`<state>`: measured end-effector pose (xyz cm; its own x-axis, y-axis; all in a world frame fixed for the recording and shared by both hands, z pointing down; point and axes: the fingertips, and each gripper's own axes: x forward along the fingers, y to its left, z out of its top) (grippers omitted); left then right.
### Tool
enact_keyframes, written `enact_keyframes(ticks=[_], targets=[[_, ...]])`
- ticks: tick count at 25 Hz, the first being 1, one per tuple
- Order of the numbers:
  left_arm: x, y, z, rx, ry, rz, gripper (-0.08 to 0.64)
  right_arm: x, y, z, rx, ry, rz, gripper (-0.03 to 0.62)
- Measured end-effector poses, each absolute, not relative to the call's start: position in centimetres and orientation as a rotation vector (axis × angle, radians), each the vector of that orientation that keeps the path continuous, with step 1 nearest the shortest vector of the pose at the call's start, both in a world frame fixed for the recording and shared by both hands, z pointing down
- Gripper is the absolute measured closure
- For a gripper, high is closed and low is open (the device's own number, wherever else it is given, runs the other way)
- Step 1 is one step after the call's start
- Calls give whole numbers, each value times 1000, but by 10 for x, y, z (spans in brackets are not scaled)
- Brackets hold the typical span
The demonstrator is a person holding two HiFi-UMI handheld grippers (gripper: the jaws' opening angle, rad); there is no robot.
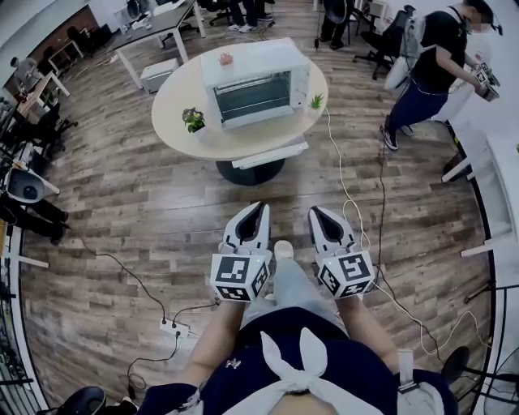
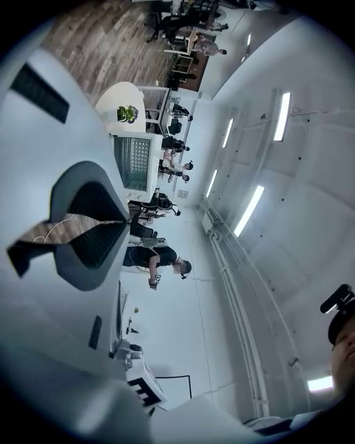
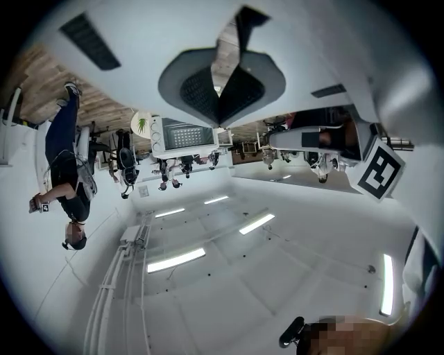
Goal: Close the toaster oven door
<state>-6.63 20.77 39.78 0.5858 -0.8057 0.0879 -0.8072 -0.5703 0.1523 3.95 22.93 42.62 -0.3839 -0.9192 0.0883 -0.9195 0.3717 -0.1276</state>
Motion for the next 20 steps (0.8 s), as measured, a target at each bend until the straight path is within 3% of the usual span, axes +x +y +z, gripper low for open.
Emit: enact_keyframes(ticks=[15, 20], targets=[[-72, 107, 406, 2616, -1402, 39, 531, 57, 125, 443, 1718, -2573, 291, 583], [-75, 74, 415, 2590, -1420, 104, 388, 68, 91, 451, 1707, -2560, 335, 511]])
